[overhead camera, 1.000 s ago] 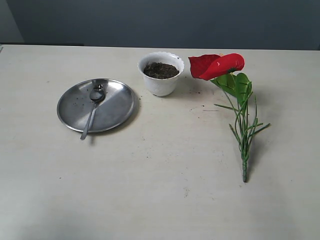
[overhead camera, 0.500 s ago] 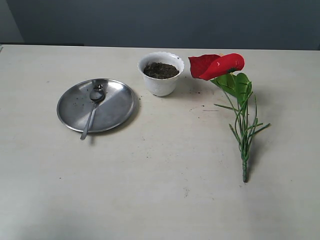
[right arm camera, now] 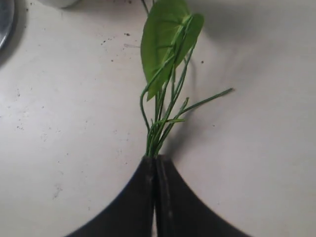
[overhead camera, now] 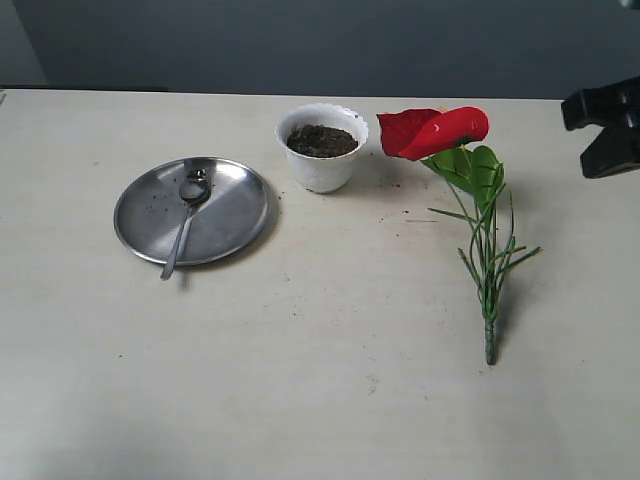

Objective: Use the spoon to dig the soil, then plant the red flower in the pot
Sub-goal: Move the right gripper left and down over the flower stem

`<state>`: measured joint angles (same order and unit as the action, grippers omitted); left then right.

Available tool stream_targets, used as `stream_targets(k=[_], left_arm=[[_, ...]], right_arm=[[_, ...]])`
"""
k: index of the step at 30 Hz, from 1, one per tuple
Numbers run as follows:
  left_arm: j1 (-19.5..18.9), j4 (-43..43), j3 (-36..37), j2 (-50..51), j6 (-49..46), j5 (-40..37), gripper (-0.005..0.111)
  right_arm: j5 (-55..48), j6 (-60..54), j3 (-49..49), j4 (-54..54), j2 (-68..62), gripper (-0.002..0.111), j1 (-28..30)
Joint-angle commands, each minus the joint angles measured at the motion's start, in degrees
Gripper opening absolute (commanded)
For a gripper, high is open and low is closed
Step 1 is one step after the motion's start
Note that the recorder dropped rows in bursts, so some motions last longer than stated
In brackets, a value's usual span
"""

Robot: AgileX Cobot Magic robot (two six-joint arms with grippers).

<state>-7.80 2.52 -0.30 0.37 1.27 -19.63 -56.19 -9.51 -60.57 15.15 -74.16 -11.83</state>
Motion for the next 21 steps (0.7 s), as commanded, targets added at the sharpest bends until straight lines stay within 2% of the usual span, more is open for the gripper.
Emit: stream_targets(k=[1, 5, 10, 13, 16, 18, 20, 21], left_arm=[[-0.09, 0.14, 0.30, -0.37, -0.02, 0.45, 0.000], [-0.09, 0.14, 0.30, -0.37, -0.02, 0.45, 0.000], [-0.09, 0.14, 0.30, -0.37, -0.02, 0.45, 0.000], [-0.09, 0.14, 0.30, -0.37, -0.02, 0.45, 0.000], [-0.09, 0.14, 0.30, -0.37, -0.02, 0.45, 0.000], [-0.09, 0.14, 0.30, -0.37, -0.02, 0.45, 0.000], [-0.09, 0.14, 0.30, -0.37, -0.02, 0.45, 0.000], [-0.09, 0.14, 0.30, -0.37, -0.02, 0.45, 0.000]], right_arm=[[-0.69, 0.95, -0.27, 0.72, -2.87, 0.000, -1.94], [0.07, -0.02, -0.27, -1.45, -4.58, 0.000, -2.33], [7.19, 0.08, -0.27, 0.74, -4.87, 0.000, -2.33], [6.08, 0.08, -0.27, 1.69, -4.87, 0.000, -2.33], [3.65, 1.37, -0.27, -3.43, -5.11, 0.000, -2.33], [3.39, 3.21, -0.16, -4.74, -5.90, 0.005, -2.33], [3.31, 3.73, -0.07, -4.62, -6.64, 0.018, -2.33], [3.43, 3.73, -0.07, -4.41, -7.04, 0.030, -2.33]])
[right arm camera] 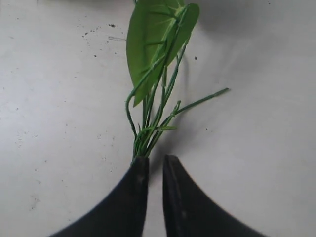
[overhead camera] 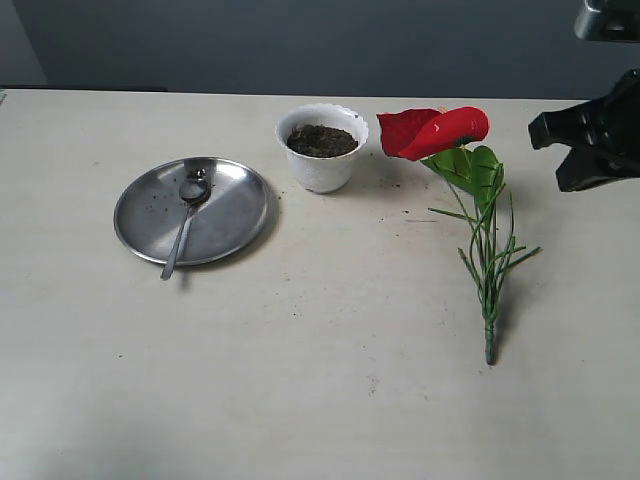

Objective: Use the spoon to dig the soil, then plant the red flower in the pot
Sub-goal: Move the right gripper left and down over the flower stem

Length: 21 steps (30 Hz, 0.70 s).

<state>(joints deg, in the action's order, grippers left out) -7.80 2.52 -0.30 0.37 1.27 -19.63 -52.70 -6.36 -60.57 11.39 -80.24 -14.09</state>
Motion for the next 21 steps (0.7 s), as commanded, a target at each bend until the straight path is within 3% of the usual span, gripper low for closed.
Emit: stream_targets(k=[1, 2, 4, 7, 10, 21], left_arm=[[-0.09, 0.14, 0.30, -0.37, -0.02, 0.45, 0.000], [-0.09, 0.14, 0.30, -0.37, -0.02, 0.45, 0.000], [-0.09, 0.14, 0.30, -0.37, -0.02, 0.45, 0.000], [-0.09, 0.14, 0.30, -0.37, -0.02, 0.45, 0.000], [-0.09, 0.14, 0.30, -0.37, -0.02, 0.45, 0.000], [-0.09, 0.14, 0.30, -0.37, -0.02, 0.45, 0.000]], right_arm=[[0.06, 0.59, -0.07, -0.32, -1.19, 0.038, -0.07], [0.76, 1.07, -0.07, -0.30, -1.34, 0.055, -0.07], [2.06, 3.99, -0.07, -0.88, -1.43, 0.076, -0.07], [3.13, 13.08, -0.07, -1.57, -1.70, 0.090, -0.07], [2.33, 21.33, -0.07, -1.71, -3.02, 0.098, -0.07], [1.24, 18.41, -0.07, 2.80, -11.86, 0.099, -1.35]])
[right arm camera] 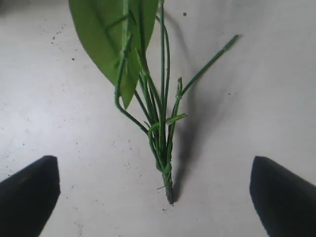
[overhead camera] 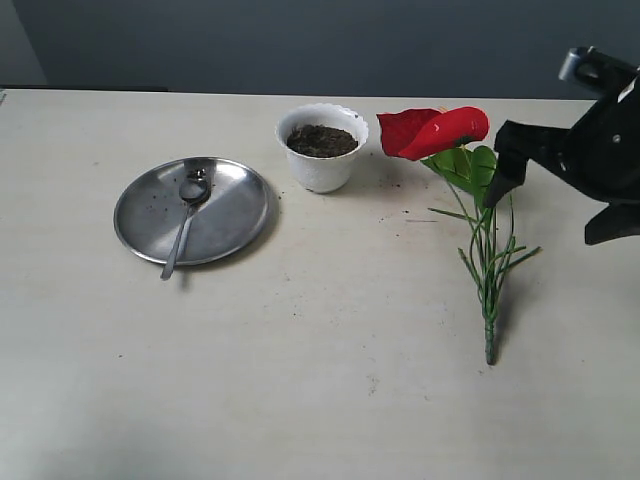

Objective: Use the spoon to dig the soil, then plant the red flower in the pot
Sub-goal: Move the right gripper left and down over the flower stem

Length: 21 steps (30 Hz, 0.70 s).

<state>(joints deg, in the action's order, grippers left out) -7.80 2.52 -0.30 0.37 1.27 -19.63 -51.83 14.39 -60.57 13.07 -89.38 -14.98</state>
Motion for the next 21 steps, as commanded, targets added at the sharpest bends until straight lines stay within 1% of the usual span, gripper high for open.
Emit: stream_targets(k=[1, 8, 10, 11, 16, 20, 21], left_arm=[[-0.09, 0.14, 0.30, -0.37, -0.02, 0.45, 0.000], [-0.09, 0.14, 0.30, -0.37, -0.02, 0.45, 0.000], [-0.09, 0.14, 0.30, -0.37, -0.02, 0.45, 0.000], [-0.09, 0.14, 0.30, -0.37, -0.02, 0.45, 0.000], [-0.09, 0.14, 0.30, -0.37, -0.02, 0.45, 0.000], [-0.09, 0.14, 0.30, -0.37, -0.02, 0.45, 0.000], [-0.09, 0.14, 0.30, -0.37, -0.02, 0.45, 0.000]], right_arm=[[0.82, -4.57, -0.07, 2.06, -3.52, 0.099, -0.46], [2.77, -14.39, -0.07, 3.98, -6.79, 0.099, -0.46], [4.10, -17.25, -0.07, 3.86, -7.06, 0.102, -0.46], [4.98, -17.69, -0.07, 3.69, -7.18, 0.105, -0.46], [8.21, -17.38, -0.07, 3.69, -7.18, 0.105, -0.46], [8.88, -17.23, -0.07, 4.19, -8.54, 0.105, -0.46], [7.63, -16.07, -0.07, 4.44, -9.99, 0.105, -0.46]])
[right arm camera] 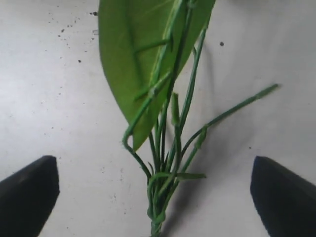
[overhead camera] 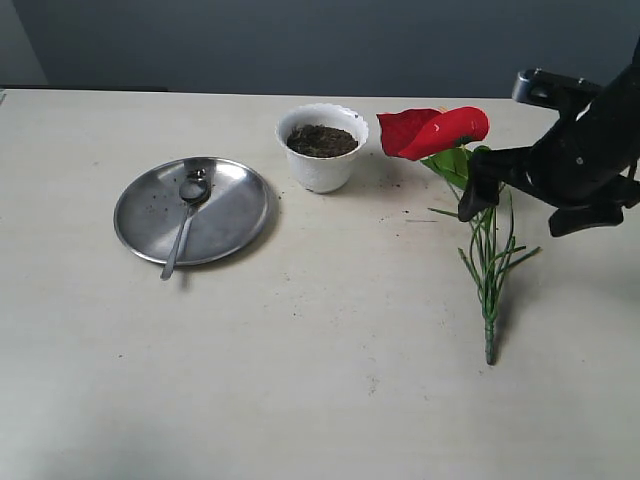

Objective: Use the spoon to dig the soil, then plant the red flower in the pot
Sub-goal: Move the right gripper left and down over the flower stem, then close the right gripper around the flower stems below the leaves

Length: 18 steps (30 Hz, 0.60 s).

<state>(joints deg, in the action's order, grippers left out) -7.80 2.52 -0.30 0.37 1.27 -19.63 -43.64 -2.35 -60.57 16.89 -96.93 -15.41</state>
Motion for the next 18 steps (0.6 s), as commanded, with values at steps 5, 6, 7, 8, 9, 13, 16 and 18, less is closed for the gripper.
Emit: stream_targets(k=[5, 6, 7, 8, 9, 13, 16, 18], left_arm=[[-0.09, 0.14, 0.30, -0.37, -0.02, 0.45, 0.000], [-0.09, 0.14, 0.30, -0.37, -0.02, 0.45, 0.000], [-0.09, 0.14, 0.30, -0.37, -0.02, 0.45, 0.000], [-0.09, 0.14, 0.30, -0.37, -0.02, 0.45, 0.000], [-0.09, 0.14, 0.30, -0.37, -0.02, 0.45, 0.000], [-0.09, 0.14, 0.30, -0.37, -0.02, 0.45, 0.000], [-0.09, 0.14, 0.30, -0.37, -0.02, 0.45, 0.000], [-0.09, 0.14, 0.30, -0.37, -0.02, 0.45, 0.000]], right_arm=[[-5.72, 0.96, -0.07, 4.05, -7.68, 0.105, -0.03], [-6.14, 0.96, -0.07, 5.40, -8.30, 0.105, -0.13], [-6.10, 0.84, -0.07, 5.58, -8.95, 0.105, -0.78], [-5.27, 0.84, -0.07, 5.11, -9.37, 0.105, -1.51], [-3.74, 0.84, -0.07, 4.38, -9.74, 0.105, -2.66], [1.62, 0.95, -0.07, 4.01, -11.27, 0.105, -4.74], [2.26, 1.04, -0.07, 3.50, -11.97, 0.105, -4.86], [3.32, 2.35, -0.07, 1.66, -12.02, 0.105, -4.86]])
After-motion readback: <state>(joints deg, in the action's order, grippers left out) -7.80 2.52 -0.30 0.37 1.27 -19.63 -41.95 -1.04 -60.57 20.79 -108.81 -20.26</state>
